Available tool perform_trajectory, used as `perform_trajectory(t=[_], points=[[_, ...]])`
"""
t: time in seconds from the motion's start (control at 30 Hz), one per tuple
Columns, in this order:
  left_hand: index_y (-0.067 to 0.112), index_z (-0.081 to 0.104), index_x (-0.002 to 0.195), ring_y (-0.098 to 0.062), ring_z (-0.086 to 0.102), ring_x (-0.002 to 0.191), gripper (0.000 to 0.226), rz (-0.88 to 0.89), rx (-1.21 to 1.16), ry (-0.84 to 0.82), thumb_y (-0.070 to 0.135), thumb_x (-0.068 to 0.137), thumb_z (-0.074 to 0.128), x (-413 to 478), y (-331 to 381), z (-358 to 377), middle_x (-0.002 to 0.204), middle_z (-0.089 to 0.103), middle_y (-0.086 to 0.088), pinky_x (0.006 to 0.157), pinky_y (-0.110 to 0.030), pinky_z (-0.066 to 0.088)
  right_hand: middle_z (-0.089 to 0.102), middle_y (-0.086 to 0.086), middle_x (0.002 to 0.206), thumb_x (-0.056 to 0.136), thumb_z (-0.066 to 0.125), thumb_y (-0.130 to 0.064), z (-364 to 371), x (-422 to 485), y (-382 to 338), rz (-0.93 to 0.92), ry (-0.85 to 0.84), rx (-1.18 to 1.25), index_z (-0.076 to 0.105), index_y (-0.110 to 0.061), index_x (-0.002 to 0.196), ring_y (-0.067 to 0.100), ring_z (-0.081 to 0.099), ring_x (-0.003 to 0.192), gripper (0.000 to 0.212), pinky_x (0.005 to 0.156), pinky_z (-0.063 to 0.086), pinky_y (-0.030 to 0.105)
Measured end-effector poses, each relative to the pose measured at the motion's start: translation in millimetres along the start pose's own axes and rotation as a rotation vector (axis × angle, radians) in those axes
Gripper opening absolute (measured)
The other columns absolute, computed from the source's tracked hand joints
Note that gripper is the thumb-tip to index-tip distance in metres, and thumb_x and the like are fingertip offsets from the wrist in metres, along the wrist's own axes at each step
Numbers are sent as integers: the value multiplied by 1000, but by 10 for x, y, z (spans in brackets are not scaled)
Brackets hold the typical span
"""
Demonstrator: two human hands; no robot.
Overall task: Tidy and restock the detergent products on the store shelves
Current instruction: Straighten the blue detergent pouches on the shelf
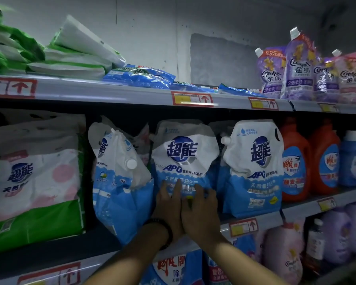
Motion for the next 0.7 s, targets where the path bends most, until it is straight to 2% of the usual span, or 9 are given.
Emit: perform_trajectory(t=[0.13,0.2,0.27,0.4,0.47,0.53,0.57,0.63,0.7], points=[[42,-12,161,-50,-33,148,118,-24,273,-28,88,72,52,60,72,8,167,-31,-8,126,-61,-5,9,3,172,100,43,-59,270,191,108,108,-220,229,42,-28,153,31,30,155,61,124,36,49],[40,-14,162,-48,-28,151,106,-6,237,-68,74,88,54,34,122,43,165,-34,-5,126,-56,-6,21,13,167,97,48,-58,291,376,191,97,-240,226,56,-28,131,31,42,144,46,120,41,47],[35,-9,164,-39,-19,156,106,-53,95,-70,54,91,66,34,83,41,160,-44,-8,128,-45,6,34,15,154,99,55,-47,269,558,296,93,-253,227,60,-24,122,27,50,131,33,114,45,43],[34,-3,164,-36,-19,157,109,-71,102,-119,53,85,70,90,110,92,160,-45,-10,129,-43,10,23,-1,157,110,50,-22,192,692,364,5,-359,166,44,-21,154,13,41,131,44,102,33,14],[36,-2,164,-35,-19,157,109,-89,117,-145,54,83,69,97,123,102,160,-45,-10,130,-44,11,17,7,166,113,42,-20,208,722,378,-22,-418,31,32,-16,161,22,38,139,50,104,32,18],[40,-1,163,-33,-18,158,109,-112,113,-165,51,82,70,102,108,77,160,-46,-7,130,-45,13,7,8,172,108,43,-28,197,692,353,19,-483,-10,24,-20,166,31,30,153,62,122,27,31],[41,-2,163,-32,-16,158,110,-120,120,-189,50,82,71,105,95,67,159,-47,-5,130,-45,15,11,9,173,102,46,-33,175,701,366,46,-494,-13,28,-24,164,31,33,152,66,125,28,37],[40,-3,163,-32,-3,160,113,-133,108,-247,50,81,74,69,91,39,163,-41,-4,128,-44,22,43,11,160,97,51,-30,127,676,321,76,-508,-12,49,-23,152,29,50,139,55,118,40,39],[34,7,165,-29,29,153,108,-120,33,-216,44,82,75,-28,160,-96,173,-8,-6,121,-37,37,69,9,129,97,57,-26,3,618,194,85,-393,-31,70,-12,124,28,64,117,33,101,53,37]])
Point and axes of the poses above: each hand's wrist, its own x-axis towards the middle knuckle, its own z-axis out of the palm, y = z × x, the point moved 9 cm from there along x, towards the middle knuckle
